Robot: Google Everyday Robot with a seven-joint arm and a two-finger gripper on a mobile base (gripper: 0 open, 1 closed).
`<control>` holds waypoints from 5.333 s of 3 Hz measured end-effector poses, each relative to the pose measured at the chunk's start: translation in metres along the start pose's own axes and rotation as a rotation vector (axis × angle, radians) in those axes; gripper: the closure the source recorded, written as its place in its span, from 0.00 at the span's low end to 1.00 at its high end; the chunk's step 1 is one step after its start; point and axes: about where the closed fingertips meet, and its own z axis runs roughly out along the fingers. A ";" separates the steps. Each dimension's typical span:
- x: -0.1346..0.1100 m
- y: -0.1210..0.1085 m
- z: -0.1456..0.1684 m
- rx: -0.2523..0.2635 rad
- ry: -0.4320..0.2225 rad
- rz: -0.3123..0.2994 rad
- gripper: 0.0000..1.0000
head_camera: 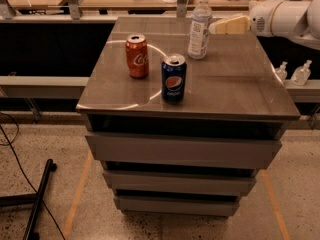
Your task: Knock blue plastic bottle over
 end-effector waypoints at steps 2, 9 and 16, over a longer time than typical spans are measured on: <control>0.018 0.005 0.030 -0.052 -0.025 0.058 0.00; 0.006 0.016 0.056 -0.113 -0.074 -0.012 1.00; 0.048 0.053 -0.075 0.059 0.782 -0.164 1.00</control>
Offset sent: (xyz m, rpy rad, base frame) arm 0.0310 0.0198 -0.0319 0.0941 0.0280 0.0553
